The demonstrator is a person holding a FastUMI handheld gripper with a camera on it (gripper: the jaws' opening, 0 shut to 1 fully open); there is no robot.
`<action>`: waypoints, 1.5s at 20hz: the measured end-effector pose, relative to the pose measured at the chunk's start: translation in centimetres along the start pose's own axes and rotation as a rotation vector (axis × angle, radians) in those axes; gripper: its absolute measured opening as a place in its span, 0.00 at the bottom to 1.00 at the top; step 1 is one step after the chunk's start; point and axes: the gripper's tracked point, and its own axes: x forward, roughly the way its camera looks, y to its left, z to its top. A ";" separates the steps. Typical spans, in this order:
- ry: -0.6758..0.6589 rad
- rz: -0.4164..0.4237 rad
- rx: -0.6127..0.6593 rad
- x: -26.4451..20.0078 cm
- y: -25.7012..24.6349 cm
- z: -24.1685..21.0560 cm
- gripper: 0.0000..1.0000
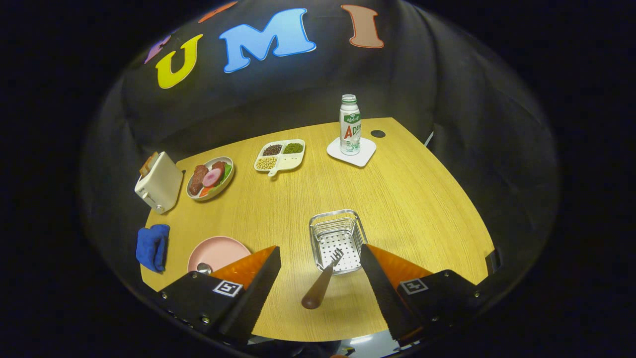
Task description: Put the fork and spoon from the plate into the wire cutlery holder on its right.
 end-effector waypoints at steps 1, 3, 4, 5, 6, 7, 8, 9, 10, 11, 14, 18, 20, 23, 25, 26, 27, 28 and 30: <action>-0.006 0.007 -0.002 -0.2 0.4 0.2 0.99; -0.023 0.023 -0.013 -0.3 1.5 0.8 0.99; -0.032 0.032 -0.023 -0.4 2.2 1.2 0.99; -0.039 0.042 -0.034 -0.5 2.7 1.5 0.99; -0.039 0.055 -0.051 -0.5 3.6 1.6 0.99; -0.038 0.067 -0.063 -0.5 4.3 1.7 0.99; -0.041 0.078 -0.077 -0.5 5.0 1.9 0.99; -0.041 0.089 -0.088 -0.4 5.8 1.9 0.99; -0.038 0.101 -0.097 -0.3 6.6 1.8 0.99; -0.035 0.117 -0.108 -0.3 7.6 1.7 0.99; -0.018 0.150 -0.148 0.0 9.8 1.0 0.99; 0.012 0.196 -0.208 0.5 13.0 -0.3 0.99; 0.029 0.219 -0.239 0.8 14.6 -1.0 0.99; 0.056 0.250 -0.286 1.4 16.8 -2.2 0.99; 0.081 0.262 -0.319 1.9 17.9 -3.3 0.99; 0.096 0.267 -0.334 2.3 18.4 -4.1 0.99; 0.112 0.271 -0.350 2.6 18.9 -4.8 0.99; 0.130 0.275 -0.367 2.9 19.3 -5.7 0.99; 0.174 0.287 -0.406 3.5 20.1 -7.6 0.99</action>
